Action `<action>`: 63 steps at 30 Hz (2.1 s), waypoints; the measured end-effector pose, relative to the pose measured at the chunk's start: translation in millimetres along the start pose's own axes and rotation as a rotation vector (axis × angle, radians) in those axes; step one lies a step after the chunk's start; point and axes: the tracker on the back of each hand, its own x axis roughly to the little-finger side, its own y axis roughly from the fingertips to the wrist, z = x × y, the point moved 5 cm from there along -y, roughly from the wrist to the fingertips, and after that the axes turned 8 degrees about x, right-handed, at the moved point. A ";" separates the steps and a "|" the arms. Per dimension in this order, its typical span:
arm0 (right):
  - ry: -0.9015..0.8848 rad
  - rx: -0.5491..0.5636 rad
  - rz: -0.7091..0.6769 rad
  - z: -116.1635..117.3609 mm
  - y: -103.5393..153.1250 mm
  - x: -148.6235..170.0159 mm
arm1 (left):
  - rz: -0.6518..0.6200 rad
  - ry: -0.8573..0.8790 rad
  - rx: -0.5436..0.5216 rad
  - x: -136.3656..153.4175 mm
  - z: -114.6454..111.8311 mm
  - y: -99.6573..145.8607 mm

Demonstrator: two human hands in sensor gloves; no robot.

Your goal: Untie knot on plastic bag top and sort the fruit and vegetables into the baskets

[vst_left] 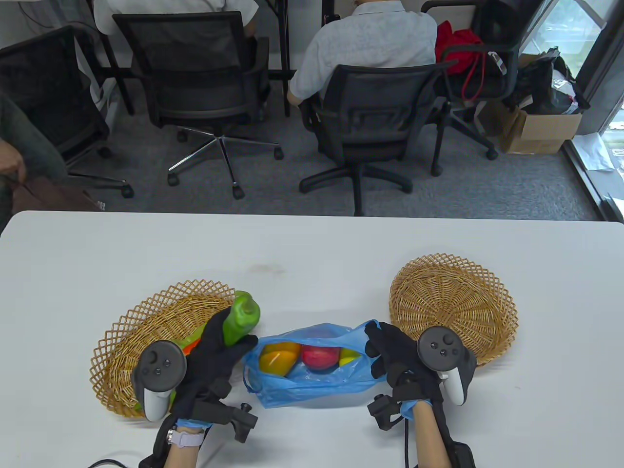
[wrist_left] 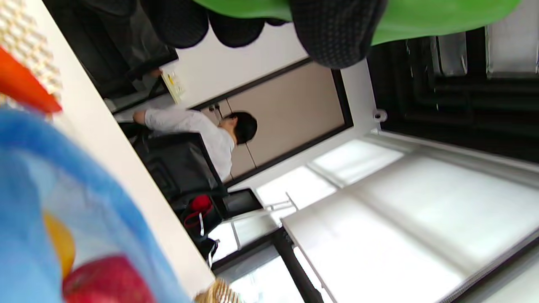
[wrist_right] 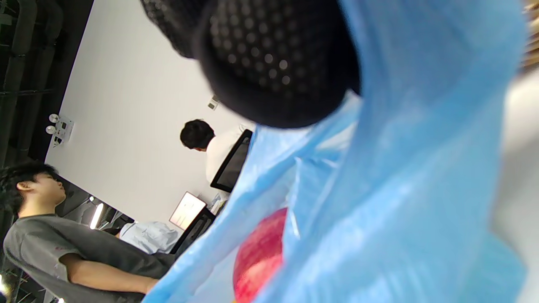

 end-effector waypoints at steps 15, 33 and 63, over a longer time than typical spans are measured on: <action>0.006 -0.010 0.000 1.8 -0.6 1.0 | 0.658 -0.589 -0.010 83.4 60.0 18.6; 0.000 -0.016 0.000 2.1 -1.0 2.2 | 0.829 -0.563 0.118 146.2 63.8 19.4; 0.552 0.195 -0.111 -46.2 22.6 -68.4 | 0.336 -1.128 0.362 13.9 -115.5 -11.6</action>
